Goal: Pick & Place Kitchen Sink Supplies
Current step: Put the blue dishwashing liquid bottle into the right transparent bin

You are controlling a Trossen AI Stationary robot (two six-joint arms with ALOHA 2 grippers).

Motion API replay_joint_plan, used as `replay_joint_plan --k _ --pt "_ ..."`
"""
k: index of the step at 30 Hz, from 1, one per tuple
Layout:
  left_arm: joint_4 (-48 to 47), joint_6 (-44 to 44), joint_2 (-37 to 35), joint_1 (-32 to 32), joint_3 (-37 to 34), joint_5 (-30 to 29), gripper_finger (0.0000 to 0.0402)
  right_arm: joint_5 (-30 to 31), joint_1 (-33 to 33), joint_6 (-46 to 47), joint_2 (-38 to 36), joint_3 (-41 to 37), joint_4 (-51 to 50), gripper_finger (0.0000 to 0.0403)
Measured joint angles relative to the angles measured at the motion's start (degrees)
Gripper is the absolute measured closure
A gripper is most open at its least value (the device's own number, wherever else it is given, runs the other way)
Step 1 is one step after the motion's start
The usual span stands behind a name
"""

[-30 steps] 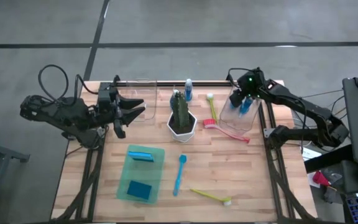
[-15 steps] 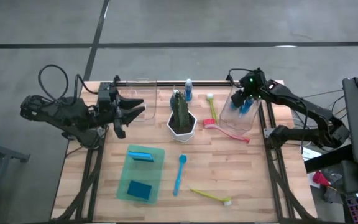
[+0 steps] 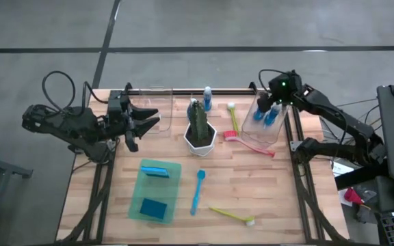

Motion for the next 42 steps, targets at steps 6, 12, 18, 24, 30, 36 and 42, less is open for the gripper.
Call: replay_joint_plan --k 6,12,18,24,30,36,42 --pt "0.36 -0.17 0.0 0.38 0.0 -1.98 0.0248 -0.8 0.35 3.63 -0.2 6.38 0.55 0.0173" --pt "0.2 -3.86 -0.37 1.57 0.02 -2.45 0.0248 -6.17 0.45 8.81 -0.2 11.92 1.25 0.0175" --pt "-1.81 -4.32 -0.5 1.78 0.02 -2.5 0.0248 -11.33 3.56 12.66 -0.11 15.25 1.75 0.0182" --pt "-5.05 -5.29 -0.5 1.77 0.02 -2.45 0.0248 -11.26 9.56 15.38 -0.11 16.38 1.68 0.0184" --pt "-6.35 -6.01 -0.5 1.77 0.01 -1.97 0.0248 -9.41 16.85 17.22 0.0 15.39 1.58 0.0184" --pt "-6.54 -8.43 -0.79 1.77 0.0 -1.85 0.0248 -7.97 20.18 19.96 0.0 13.74 1.56 0.0184" --pt "-6.81 -9.16 -1.29 1.77 0.0 -0.41 0.0248 -7.72 20.26 18.57 2.07 13.67 2.75 0.0184"
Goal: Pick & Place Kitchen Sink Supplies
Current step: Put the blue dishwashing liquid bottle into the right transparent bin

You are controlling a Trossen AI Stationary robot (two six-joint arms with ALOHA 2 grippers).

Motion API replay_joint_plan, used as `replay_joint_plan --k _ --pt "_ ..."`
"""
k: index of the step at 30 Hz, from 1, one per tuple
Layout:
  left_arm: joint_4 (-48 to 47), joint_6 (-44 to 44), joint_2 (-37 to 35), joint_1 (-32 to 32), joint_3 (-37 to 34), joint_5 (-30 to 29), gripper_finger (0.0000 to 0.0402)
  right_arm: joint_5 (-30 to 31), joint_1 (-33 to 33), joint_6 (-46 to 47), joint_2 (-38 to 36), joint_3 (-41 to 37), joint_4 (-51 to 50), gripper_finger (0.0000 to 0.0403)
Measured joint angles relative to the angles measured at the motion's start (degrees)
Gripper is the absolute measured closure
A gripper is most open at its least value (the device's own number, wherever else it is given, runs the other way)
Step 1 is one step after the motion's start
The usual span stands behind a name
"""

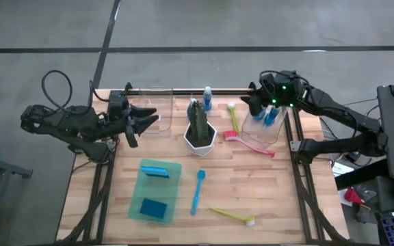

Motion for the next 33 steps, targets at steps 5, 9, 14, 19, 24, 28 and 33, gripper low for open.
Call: replay_joint_plan --k 5,9,14,19,24,28,33 --pt "-0.31 -0.02 0.0 0.0 0.0 0.0 0.0248 -0.2 -0.52 -4.06 6.05 1.14 2.34 0.0184" --pt "-0.34 -1.1 0.0 0.0 0.0 0.02 0.0248 -1.16 -2.43 -10.8 11.96 2.75 5.11 0.0184" --pt "-0.36 -4.29 0.04 0.0 0.0 -0.05 0.0248 -6.99 -7.5 -18.86 19.71 5.05 6.62 0.0184" --pt "-0.51 -5.24 0.42 0.0 0.0 -0.24 0.0248 -10.65 -11.72 -21.41 28.25 7.83 10.39 0.0184" --pt "-0.53 -6.1 0.68 0.0 0.0 -2.65 0.0248 -11.98 -12.39 -23.06 36.09 11.75 13.73 0.0184" --pt "-0.51 -9.21 0.66 0.0 0.0 -2.85 0.0248 -17.89 -12.36 -25.38 40.09 15.34 13.18 0.0184" --pt "-0.5 -9.99 0.83 0.0 -0.02 -3.62 0.0248 -18.12 -12.11 -28.54 42.55 17.03 13.73 0.0184"
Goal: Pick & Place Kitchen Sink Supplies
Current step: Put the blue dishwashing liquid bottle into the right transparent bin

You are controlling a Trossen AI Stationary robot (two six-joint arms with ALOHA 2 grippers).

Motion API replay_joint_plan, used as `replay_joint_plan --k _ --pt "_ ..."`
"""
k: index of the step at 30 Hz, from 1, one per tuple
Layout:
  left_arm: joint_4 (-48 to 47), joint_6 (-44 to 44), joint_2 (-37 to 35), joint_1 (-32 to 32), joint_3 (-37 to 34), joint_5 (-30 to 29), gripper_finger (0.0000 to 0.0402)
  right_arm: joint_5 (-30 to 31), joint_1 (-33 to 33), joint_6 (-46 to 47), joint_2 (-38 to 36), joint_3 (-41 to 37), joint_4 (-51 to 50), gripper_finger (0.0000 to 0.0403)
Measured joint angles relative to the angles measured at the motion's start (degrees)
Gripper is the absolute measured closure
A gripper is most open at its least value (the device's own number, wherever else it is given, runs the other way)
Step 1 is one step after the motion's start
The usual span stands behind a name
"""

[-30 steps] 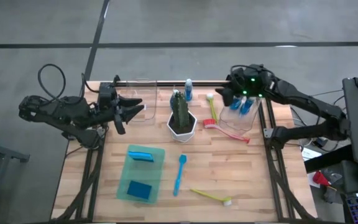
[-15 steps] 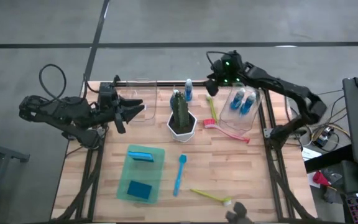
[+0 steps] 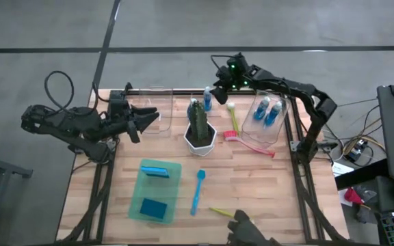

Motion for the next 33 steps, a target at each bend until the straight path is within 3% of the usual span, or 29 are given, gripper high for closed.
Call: replay_joint_plan --k 14,23,33 --pt "-0.01 -0.67 0.09 0.0 0.0 -3.32 0.0248 -0.41 0.38 -7.21 0.4 -0.48 5.74 0.0183" --pt "0.01 -0.89 0.09 0.02 0.0 -4.46 0.0248 -2.88 1.27 -6.83 4.45 -0.16 6.06 0.0183" --pt "-0.01 -1.6 0.15 0.02 0.0 -4.52 0.0248 -0.85 1.22 -6.67 4.8 -0.46 7.04 0.0186"
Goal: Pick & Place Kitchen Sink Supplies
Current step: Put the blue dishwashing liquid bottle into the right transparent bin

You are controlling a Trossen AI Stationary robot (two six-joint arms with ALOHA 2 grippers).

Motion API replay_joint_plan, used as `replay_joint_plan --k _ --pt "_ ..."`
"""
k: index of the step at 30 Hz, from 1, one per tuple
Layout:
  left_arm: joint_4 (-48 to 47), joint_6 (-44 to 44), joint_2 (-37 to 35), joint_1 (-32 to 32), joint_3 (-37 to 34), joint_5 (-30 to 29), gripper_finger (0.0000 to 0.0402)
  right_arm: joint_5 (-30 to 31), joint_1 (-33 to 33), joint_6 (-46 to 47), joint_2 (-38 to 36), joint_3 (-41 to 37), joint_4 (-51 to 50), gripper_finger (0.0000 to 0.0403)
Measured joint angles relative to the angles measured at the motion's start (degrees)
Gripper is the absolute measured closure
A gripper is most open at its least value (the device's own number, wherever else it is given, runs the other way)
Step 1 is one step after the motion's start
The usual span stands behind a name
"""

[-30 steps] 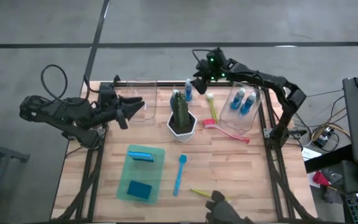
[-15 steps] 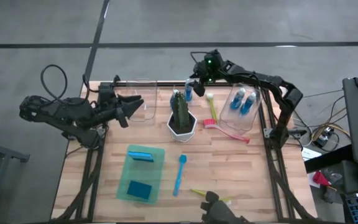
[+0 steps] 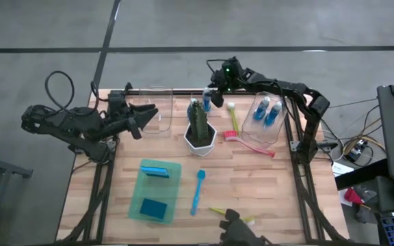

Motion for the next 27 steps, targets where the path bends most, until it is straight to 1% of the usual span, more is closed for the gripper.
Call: replay_joint_plan --k 8,17,21,27 --pt "0.0 0.01 0.0 0.0 0.0 -0.02 0.0248 0.81 0.15 1.31 0.0 0.02 1.39 0.0224" --pt "-0.04 0.03 0.0 0.0 0.0 -0.04 0.0248 1.05 0.07 2.32 -0.45 0.07 1.23 0.0288" --pt "-0.07 0.03 0.16 0.0 -0.02 -0.04 0.0248 1.12 0.17 3.54 -0.59 1.62 -0.43 0.029" --pt "-0.36 0.42 0.31 0.0 -0.02 -0.04 0.0248 1.14 0.13 2.8 -1.91 7.38 -6.87 0.0286"
